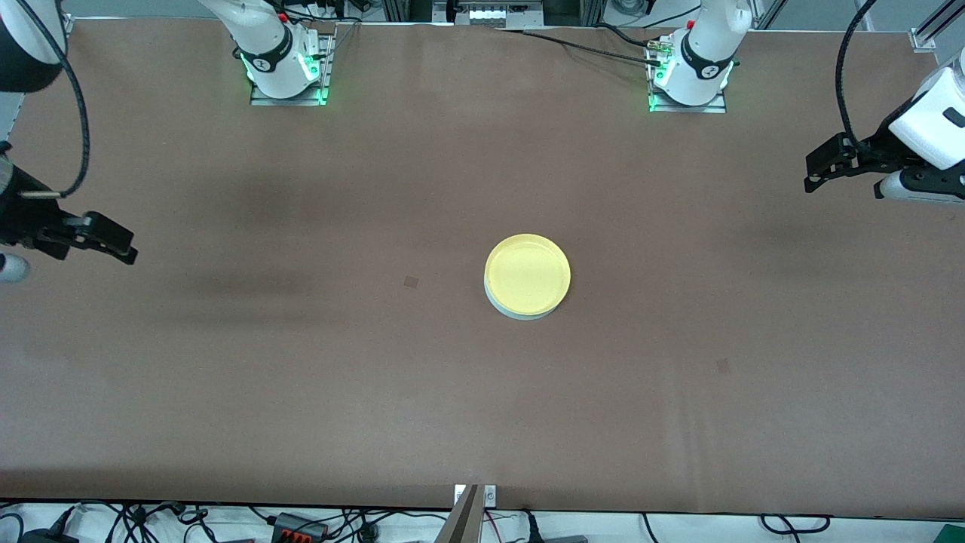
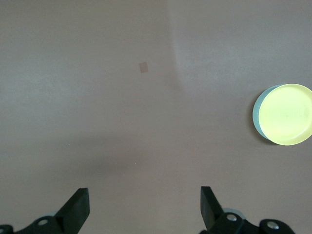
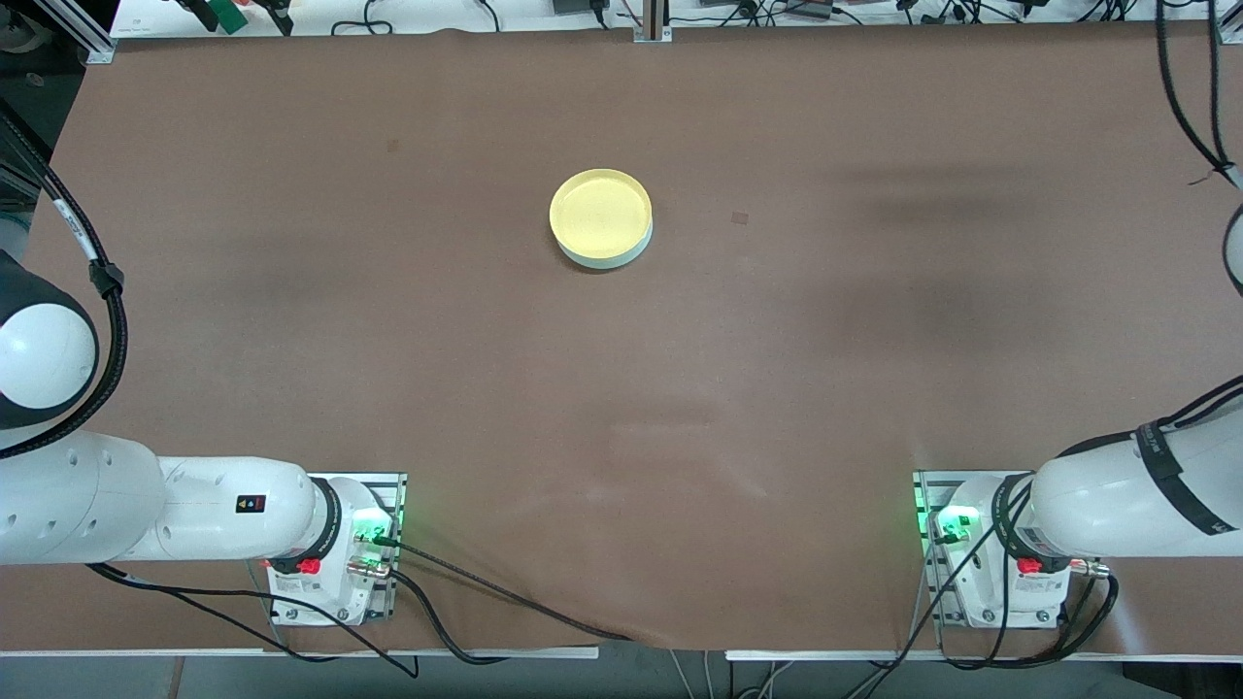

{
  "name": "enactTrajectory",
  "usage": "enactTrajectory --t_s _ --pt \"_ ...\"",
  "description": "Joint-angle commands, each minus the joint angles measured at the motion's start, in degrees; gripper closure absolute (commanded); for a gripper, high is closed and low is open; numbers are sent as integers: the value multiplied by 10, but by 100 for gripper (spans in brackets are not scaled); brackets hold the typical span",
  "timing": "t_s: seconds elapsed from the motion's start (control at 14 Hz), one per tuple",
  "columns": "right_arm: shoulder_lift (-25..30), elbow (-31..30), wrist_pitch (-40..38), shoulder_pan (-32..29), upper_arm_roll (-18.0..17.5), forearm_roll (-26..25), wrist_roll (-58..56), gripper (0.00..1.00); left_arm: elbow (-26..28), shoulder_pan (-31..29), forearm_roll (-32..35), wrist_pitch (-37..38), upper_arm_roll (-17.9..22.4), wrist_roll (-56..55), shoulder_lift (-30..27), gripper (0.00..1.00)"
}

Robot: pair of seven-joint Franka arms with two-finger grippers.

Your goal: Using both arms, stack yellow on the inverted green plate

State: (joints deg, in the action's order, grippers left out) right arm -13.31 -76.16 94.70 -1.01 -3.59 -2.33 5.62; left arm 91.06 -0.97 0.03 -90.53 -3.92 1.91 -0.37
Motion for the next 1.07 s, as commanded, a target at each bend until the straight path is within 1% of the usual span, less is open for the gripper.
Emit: enactTrajectory --t_s 0.0,0.07,0.14,0.21,0.36,0.5,0.57,0.79,0.93,1.0 --pt "22 -24 -3 -15 7 -11 -49 0 -17 0 4 21 -3 6 5 0" --pt "23 -25 -3 -11 26 -10 -68 0 -17 1 4 21 -3 6 5 0" --pt "24 -25 -4 -10 35 -10 -82 0 -17 1 4 21 -2 6 5 0" --pt "26 -26 -7 -13 37 -11 -87 0 -17 2 3 21 -3 6 5 0" --pt "29 -26 -45 -17 36 -12 -92 0 -17 2 3 21 -3 6 5 0" --pt "40 -40 -48 -16 37 -12 -89 0 -17 2 4 21 -3 6 5 0" --pt "58 -66 -42 -15 36 -12 -83 0 -17 2 3 21 -3 6 5 0" --pt "120 -171 18 -15 36 -10 -68 0 -17 3 3 21 -4 6 5 0" --pt "142 -200 21 -16 36 -7 -66 0 -17 3 4 22 -6 5 5 0" --pt "144 -205 17 -18 37 -7 -60 0 -17 3 4 21 -7 6 5 0"
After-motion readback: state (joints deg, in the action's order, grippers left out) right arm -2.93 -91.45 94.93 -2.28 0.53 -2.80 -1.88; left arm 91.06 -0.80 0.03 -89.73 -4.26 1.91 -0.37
